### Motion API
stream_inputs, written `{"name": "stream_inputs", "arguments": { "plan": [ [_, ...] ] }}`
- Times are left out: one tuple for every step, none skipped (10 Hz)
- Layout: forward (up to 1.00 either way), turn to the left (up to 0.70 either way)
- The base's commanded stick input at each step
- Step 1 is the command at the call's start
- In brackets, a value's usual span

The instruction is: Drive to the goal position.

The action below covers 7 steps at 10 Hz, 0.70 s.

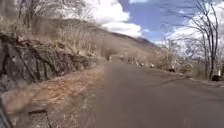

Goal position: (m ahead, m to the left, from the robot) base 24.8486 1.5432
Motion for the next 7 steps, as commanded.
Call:
{"name": "stream_inputs", "arguments": {
  "plan": [
    [0.7, 0.0],
    [0.7, 0.0],
    [0.7, 0.0],
    [0.7, 0.0],
    [0.7, 0.0],
    [0.7, 0.0],
    [0.7, 0.0]
  ]
}}
